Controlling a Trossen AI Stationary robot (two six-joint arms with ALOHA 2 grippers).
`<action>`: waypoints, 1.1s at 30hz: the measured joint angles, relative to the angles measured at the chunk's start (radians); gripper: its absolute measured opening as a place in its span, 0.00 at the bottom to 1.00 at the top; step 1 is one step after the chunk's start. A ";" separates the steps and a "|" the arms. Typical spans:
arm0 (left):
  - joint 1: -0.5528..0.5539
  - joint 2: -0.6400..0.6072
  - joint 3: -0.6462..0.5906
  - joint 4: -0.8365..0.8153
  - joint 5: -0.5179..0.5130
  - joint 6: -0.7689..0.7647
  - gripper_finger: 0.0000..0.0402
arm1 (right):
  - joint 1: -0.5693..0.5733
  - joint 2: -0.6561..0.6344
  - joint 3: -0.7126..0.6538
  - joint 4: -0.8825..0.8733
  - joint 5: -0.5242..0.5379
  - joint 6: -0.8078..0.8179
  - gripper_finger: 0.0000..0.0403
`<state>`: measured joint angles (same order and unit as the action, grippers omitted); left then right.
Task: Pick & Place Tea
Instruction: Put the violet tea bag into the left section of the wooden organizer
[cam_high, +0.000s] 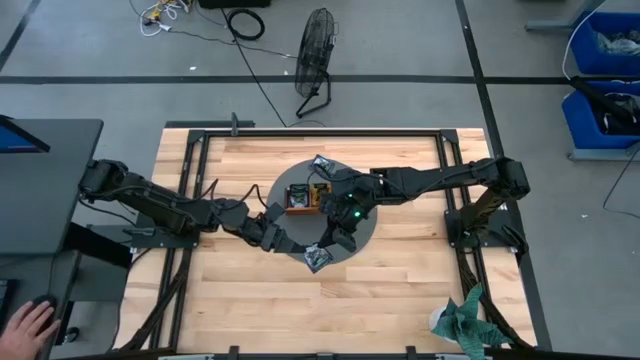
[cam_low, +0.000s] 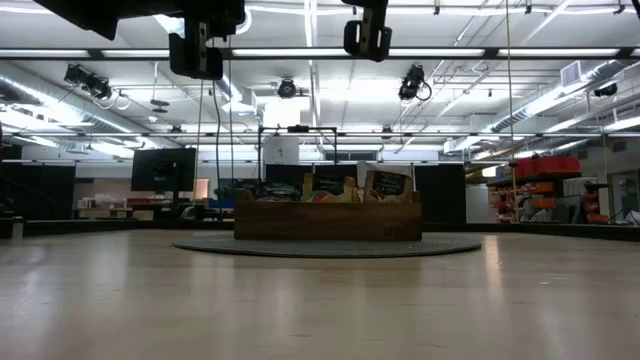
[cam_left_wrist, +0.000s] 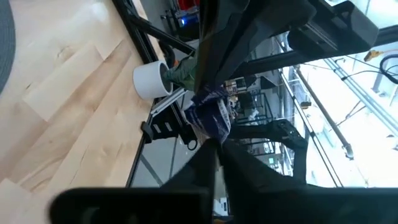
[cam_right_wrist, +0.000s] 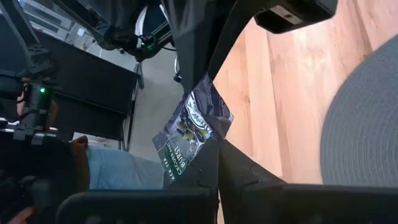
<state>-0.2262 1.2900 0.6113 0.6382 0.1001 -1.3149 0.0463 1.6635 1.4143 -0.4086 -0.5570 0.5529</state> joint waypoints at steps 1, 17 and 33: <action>0.000 0.000 0.000 -0.002 0.001 0.004 0.04 | 0.000 0.003 0.000 0.006 -0.001 0.000 0.00; -0.020 -0.003 0.000 0.005 -0.104 0.095 0.00 | -0.019 -0.103 0.000 -0.032 0.072 -0.015 0.23; 0.030 -0.010 -0.001 0.383 -0.523 0.505 0.00 | 0.061 -0.349 0.000 -0.051 0.698 -0.089 0.31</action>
<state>-0.1966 1.2804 0.6106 1.0207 -0.4233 -0.8102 0.1076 1.3144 1.4143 -0.4591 0.1408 0.4642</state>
